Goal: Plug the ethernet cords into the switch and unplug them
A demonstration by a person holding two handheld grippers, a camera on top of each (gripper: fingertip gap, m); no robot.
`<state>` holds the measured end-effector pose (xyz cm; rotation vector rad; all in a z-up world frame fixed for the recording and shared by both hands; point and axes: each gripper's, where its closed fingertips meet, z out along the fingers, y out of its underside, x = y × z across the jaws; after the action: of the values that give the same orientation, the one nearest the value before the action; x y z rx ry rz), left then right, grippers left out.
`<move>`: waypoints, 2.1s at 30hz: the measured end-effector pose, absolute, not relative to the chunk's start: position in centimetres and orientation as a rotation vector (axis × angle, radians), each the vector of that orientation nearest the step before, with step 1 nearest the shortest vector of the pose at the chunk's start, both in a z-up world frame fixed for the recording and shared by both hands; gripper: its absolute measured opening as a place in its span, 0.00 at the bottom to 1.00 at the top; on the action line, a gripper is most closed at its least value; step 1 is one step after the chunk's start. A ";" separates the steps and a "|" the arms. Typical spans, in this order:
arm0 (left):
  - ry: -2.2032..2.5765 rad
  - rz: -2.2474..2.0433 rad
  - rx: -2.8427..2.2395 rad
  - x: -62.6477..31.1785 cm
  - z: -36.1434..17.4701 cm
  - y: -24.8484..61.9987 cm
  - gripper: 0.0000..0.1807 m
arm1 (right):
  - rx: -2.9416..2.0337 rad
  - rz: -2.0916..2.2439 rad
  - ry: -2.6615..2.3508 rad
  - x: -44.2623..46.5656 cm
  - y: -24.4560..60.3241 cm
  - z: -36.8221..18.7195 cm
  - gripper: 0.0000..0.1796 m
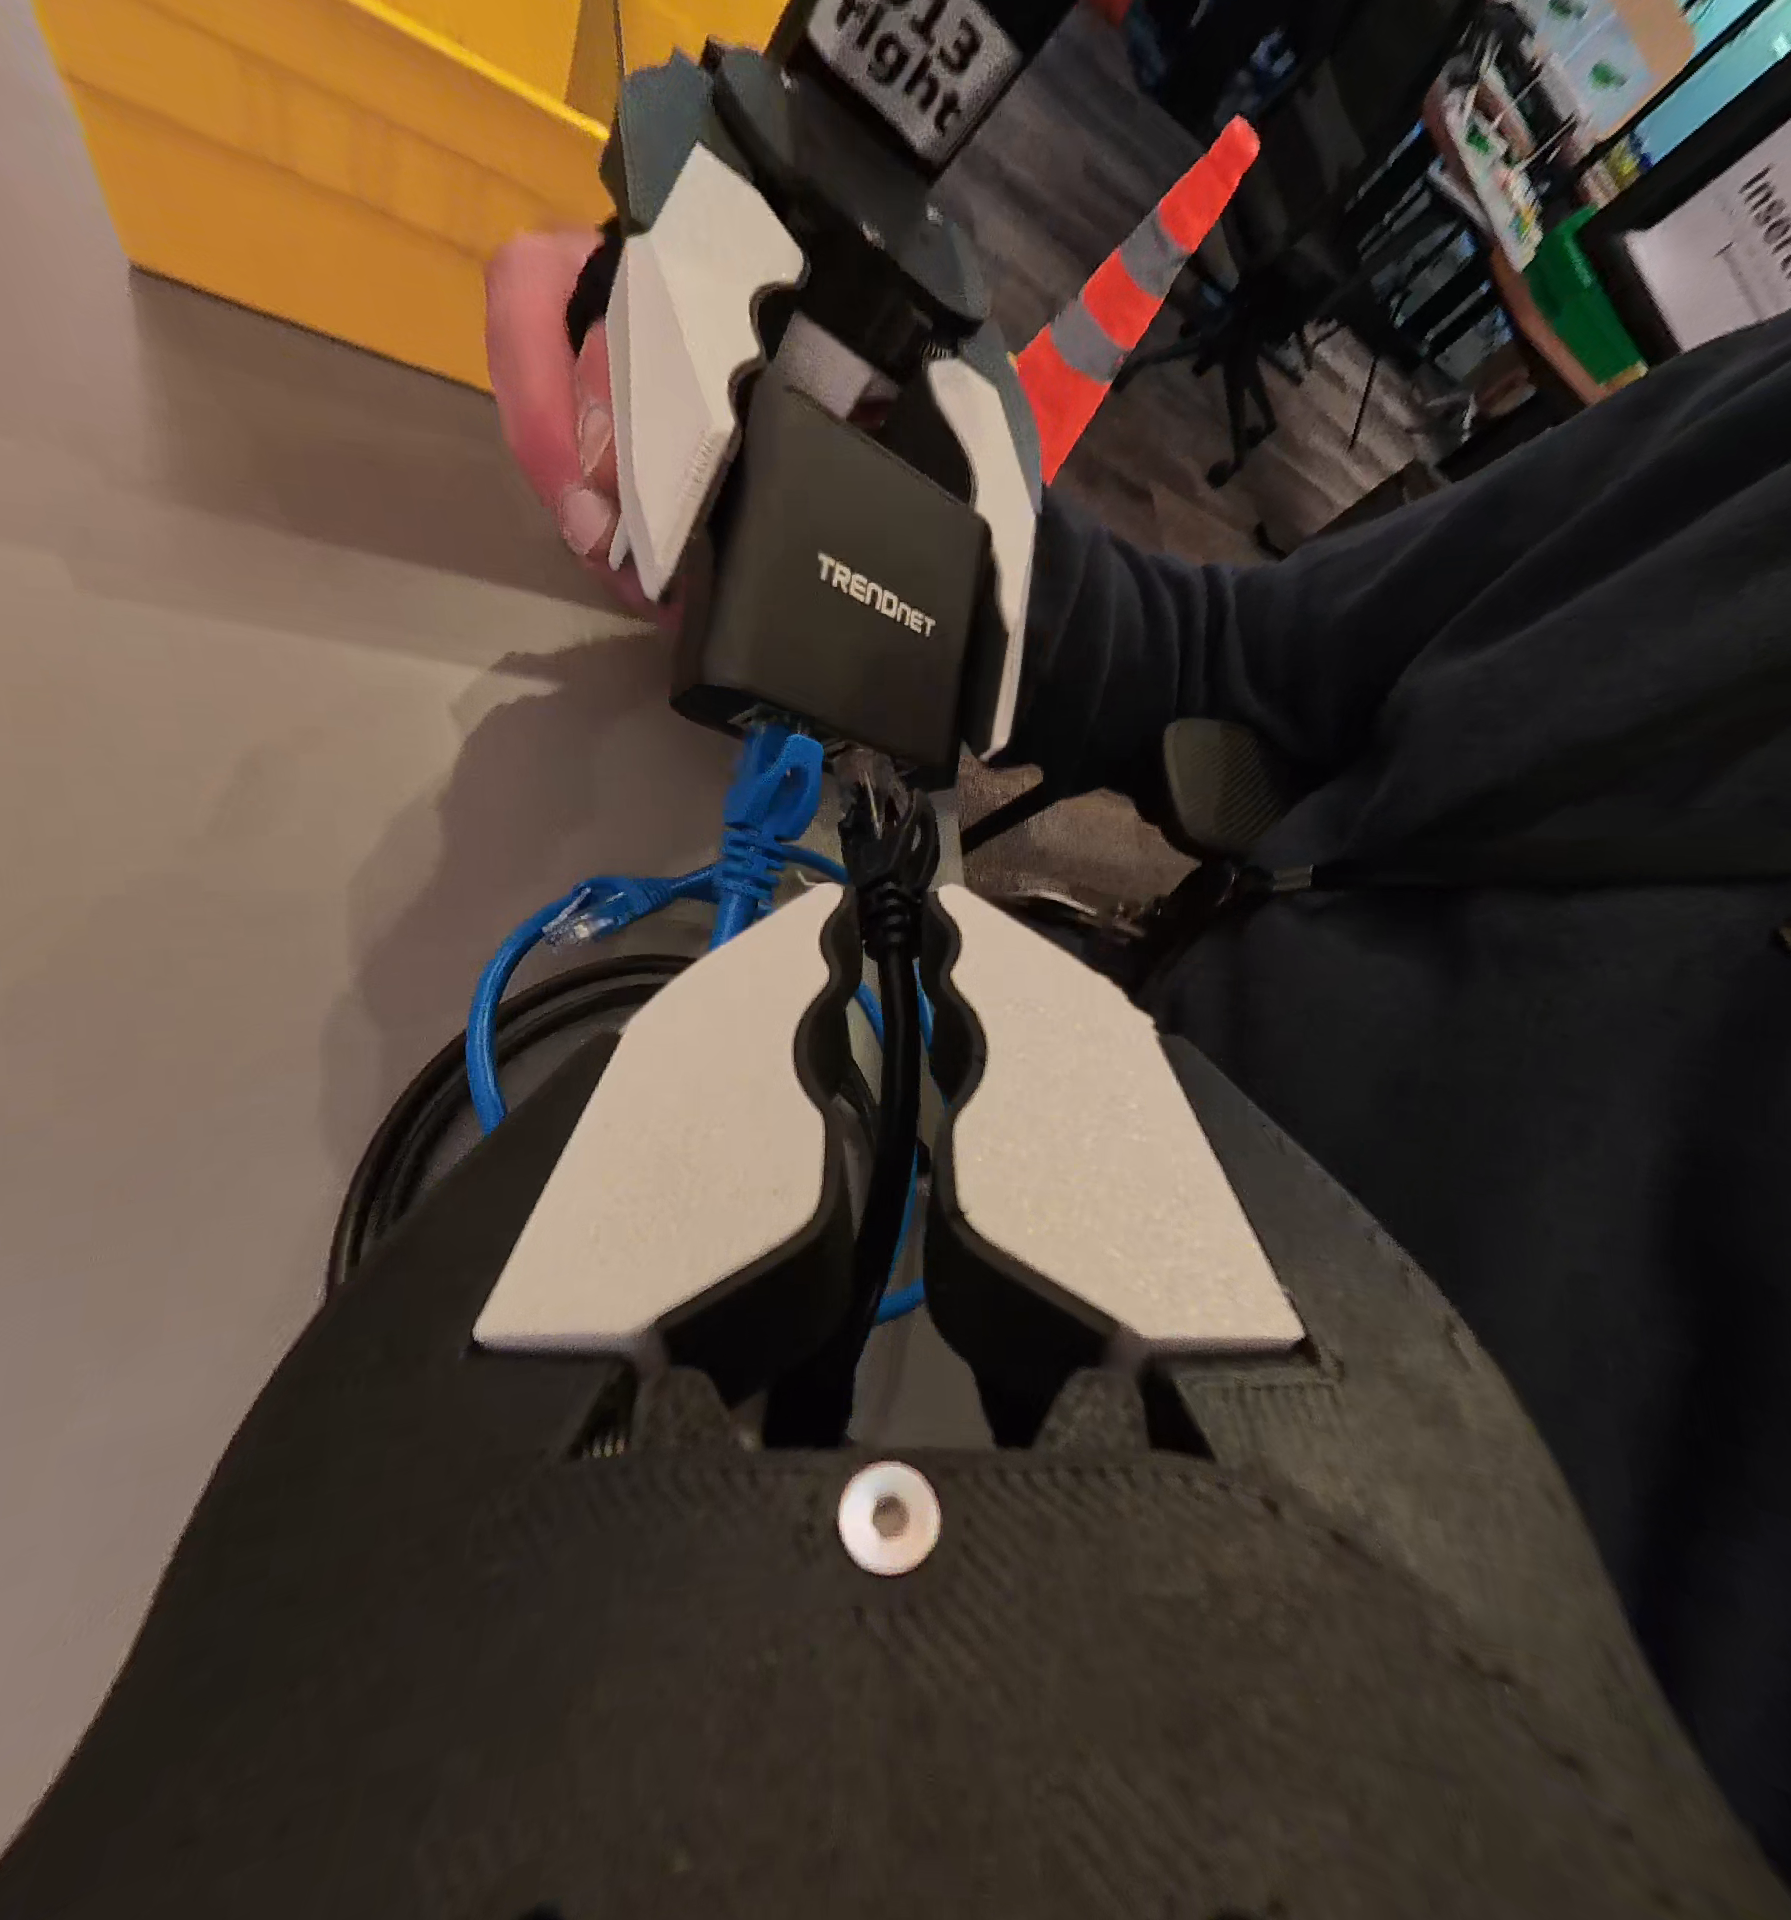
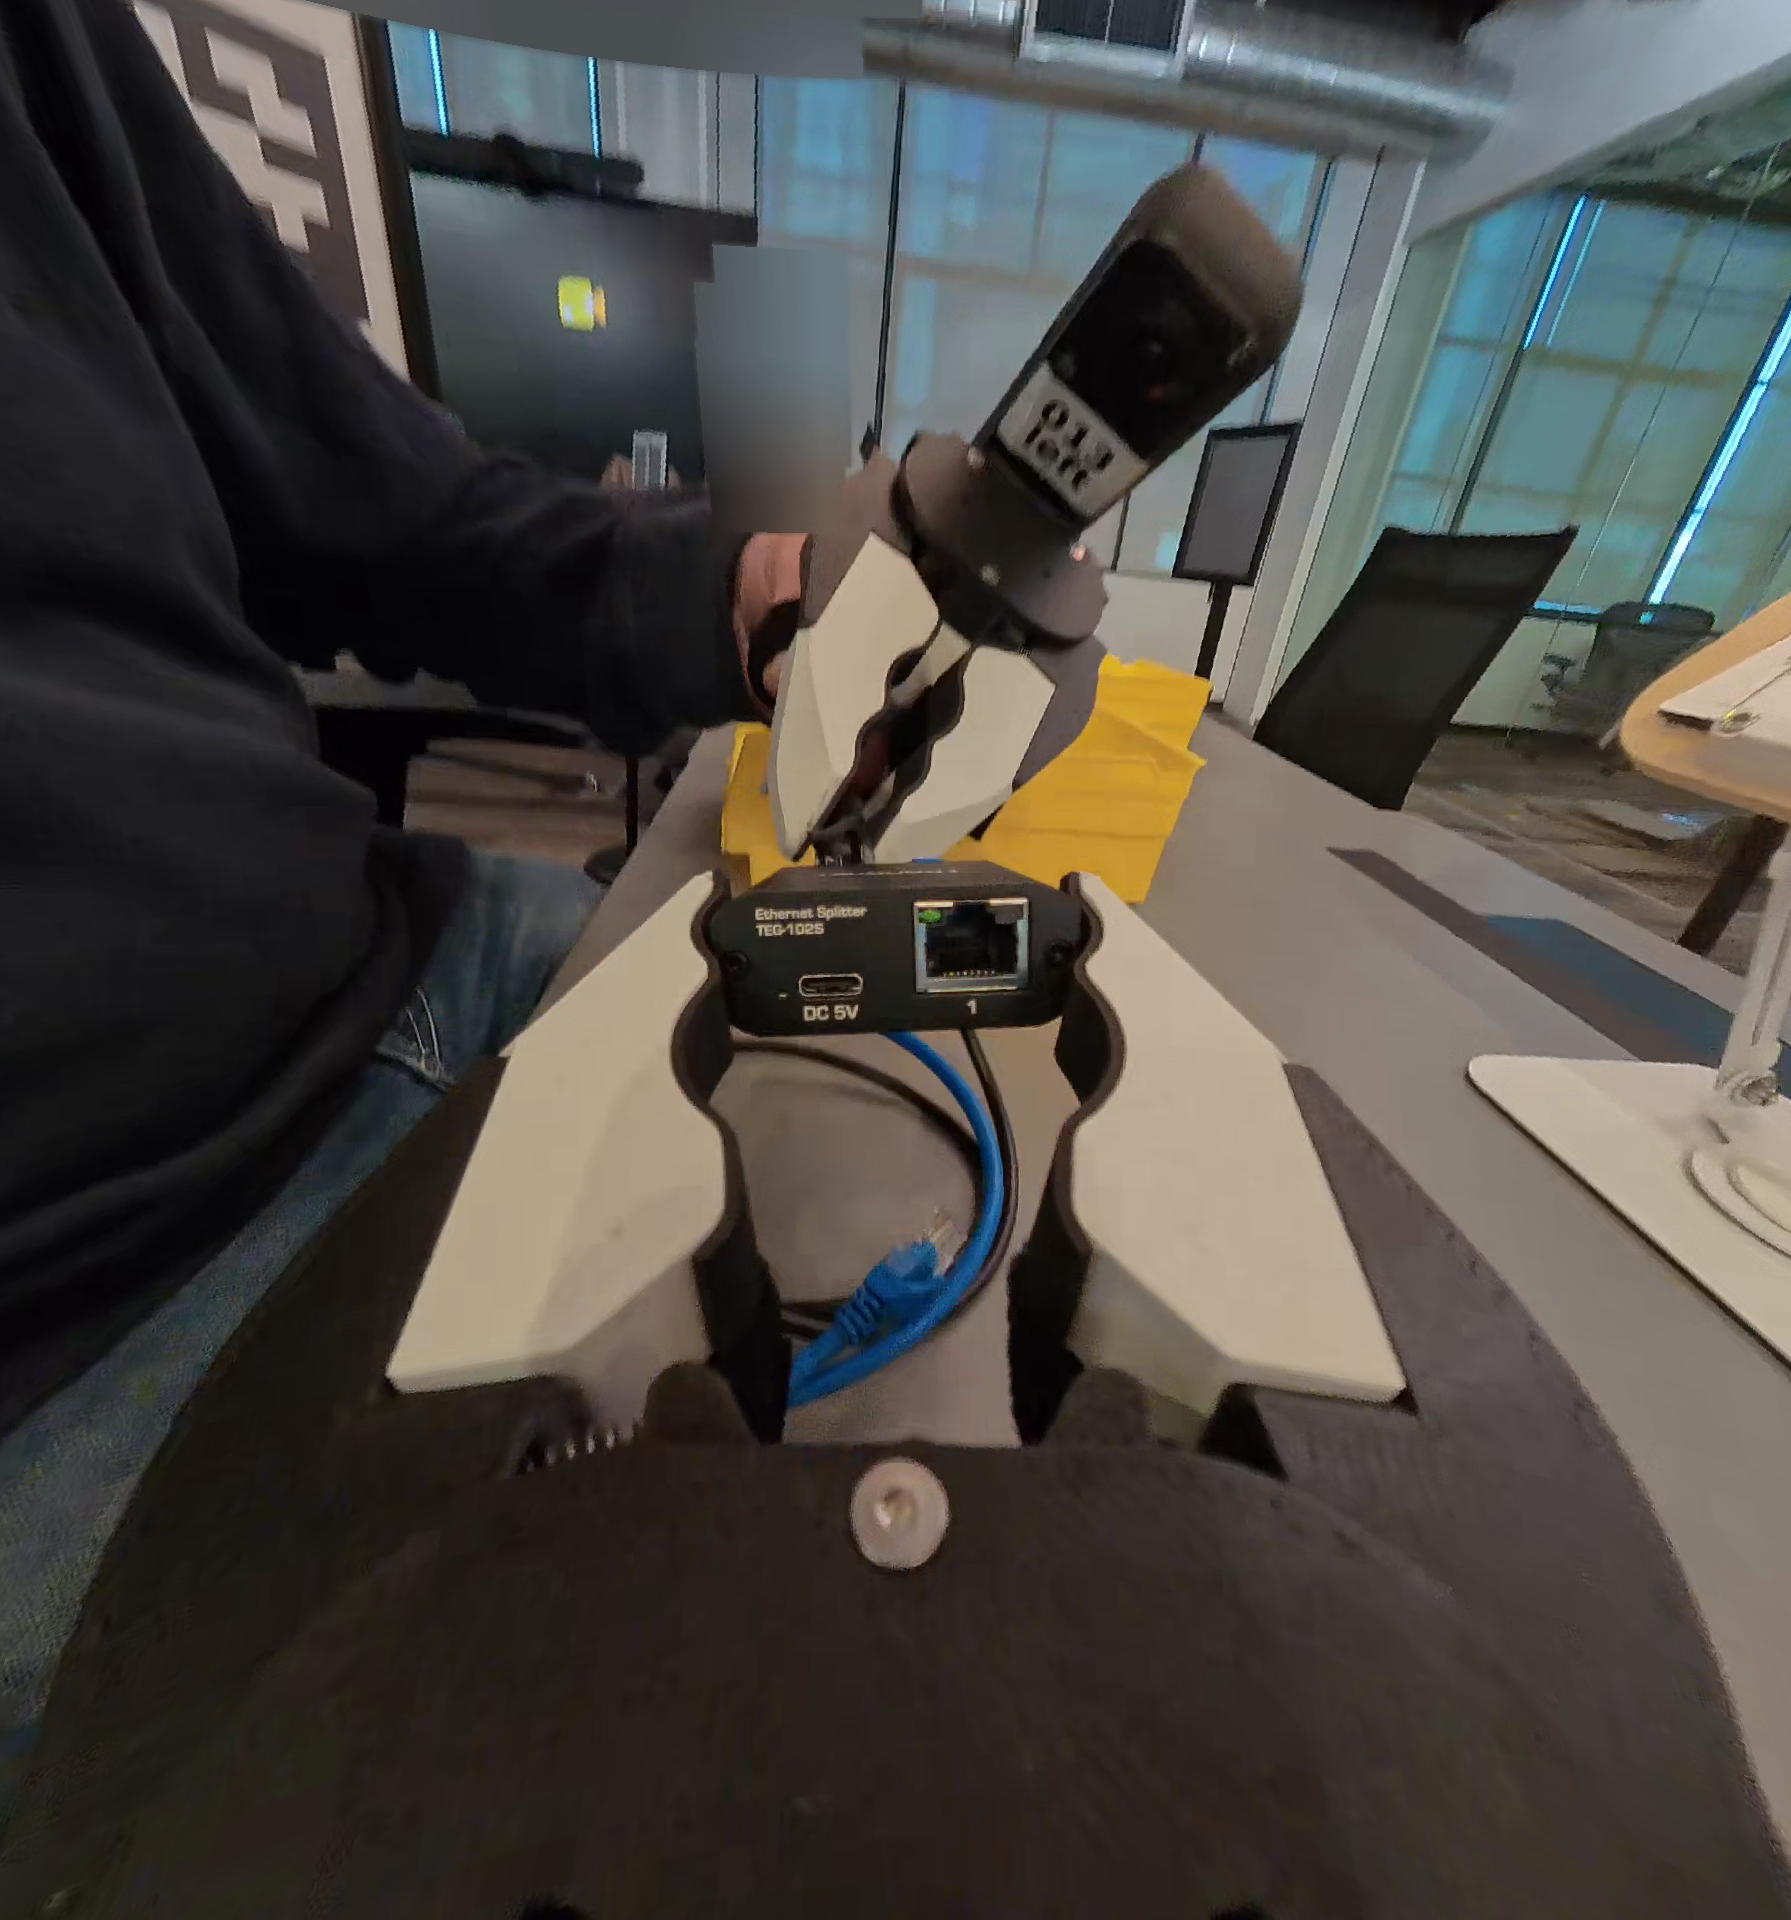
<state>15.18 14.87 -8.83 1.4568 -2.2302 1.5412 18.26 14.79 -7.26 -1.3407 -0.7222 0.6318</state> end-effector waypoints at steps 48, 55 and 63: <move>-2.274 1.827 1.674 15.8 -7.4 15.3 0.12 | -1.148 0.705 -0.548 18.3 14.9 -4.1 0.34; -2.830 1.509 1.843 15.0 -9.7 16.7 0.14 | -1.187 0.700 -0.519 18.7 15.4 -4.5 0.34; -3.394 1.010 1.737 13.1 -11.0 17.0 0.18 | -1.290 0.658 -0.423 20.2 17.1 -5.6 0.34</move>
<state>13.07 16.96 -11.01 1.7369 -3.3945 1.0102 20.18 17.14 -5.62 -1.2896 -0.4235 0.6581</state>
